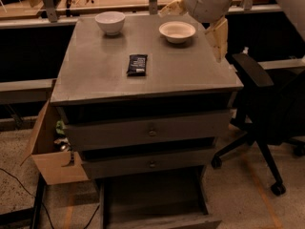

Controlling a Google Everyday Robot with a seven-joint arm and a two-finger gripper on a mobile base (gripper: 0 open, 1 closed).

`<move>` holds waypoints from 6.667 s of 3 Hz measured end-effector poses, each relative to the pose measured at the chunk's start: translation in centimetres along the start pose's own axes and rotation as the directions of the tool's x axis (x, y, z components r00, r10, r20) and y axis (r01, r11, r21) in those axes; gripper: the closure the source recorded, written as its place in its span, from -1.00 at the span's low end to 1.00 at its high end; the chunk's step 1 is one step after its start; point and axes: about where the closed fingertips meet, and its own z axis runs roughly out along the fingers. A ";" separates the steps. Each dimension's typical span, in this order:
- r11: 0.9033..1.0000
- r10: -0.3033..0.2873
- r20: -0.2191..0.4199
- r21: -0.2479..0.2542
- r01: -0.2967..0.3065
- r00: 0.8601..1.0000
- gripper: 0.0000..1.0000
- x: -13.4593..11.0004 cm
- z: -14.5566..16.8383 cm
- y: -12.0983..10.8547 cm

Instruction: Place rxbar blueberry into bottom drawer

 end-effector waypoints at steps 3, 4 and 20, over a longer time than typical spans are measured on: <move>0.859 -0.513 0.186 0.110 0.501 0.838 -1.00 -2.5 7.4 -8.2; 0.803 -0.596 0.152 0.121 0.584 0.789 -1.00 -2.1 10.7 -10.7; 0.710 -0.684 0.257 0.020 0.704 0.683 -0.03 -3.4 21.1 -13.6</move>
Offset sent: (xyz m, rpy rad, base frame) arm 0.0461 0.0877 -0.0291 -0.1038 0.0735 0.8565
